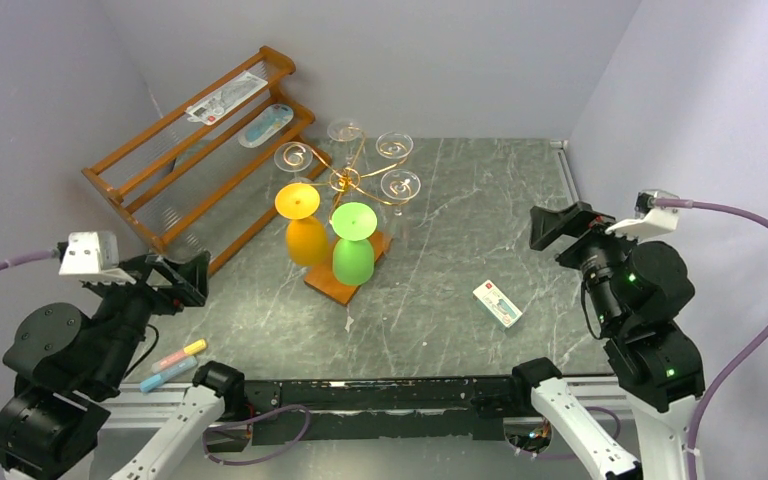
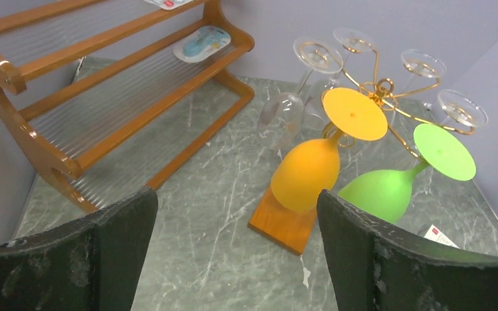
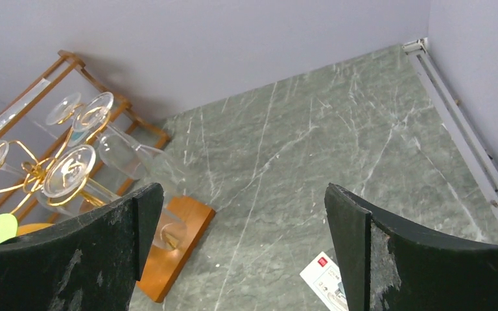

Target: Place the wine glass upside down on the wine glass rack

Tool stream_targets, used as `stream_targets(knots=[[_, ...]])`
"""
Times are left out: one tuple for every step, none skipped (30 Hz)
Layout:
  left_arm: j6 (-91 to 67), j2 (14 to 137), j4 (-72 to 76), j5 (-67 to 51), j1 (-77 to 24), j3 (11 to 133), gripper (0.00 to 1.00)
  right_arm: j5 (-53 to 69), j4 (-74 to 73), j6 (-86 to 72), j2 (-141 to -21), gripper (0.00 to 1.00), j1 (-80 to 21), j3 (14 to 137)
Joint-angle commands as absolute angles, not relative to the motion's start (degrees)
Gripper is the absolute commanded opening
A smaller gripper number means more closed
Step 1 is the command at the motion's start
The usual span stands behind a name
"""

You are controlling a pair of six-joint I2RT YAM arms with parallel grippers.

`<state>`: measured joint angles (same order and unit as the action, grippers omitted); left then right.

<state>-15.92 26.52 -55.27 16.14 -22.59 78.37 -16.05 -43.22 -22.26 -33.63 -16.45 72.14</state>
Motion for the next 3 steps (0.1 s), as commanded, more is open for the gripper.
stream_targets(knots=[[-14.76, 26.4, -58.13, 12.91, -22.44, 77.98, 0.96, -15.12, -41.64, -20.43, -33.15, 1.0, -16.37, 71.67], [-14.35, 26.29, -57.83, 12.01, -22.46, 77.64, 0.96, -15.27, -41.37, -20.24, -32.87, 1.0, -16.33, 70.99], [-14.18, 26.28, -57.79, 11.69, -22.42, 77.48, 0.96, -15.18, -40.76, -20.0, -32.56, 1.0, -16.37, 70.16]])
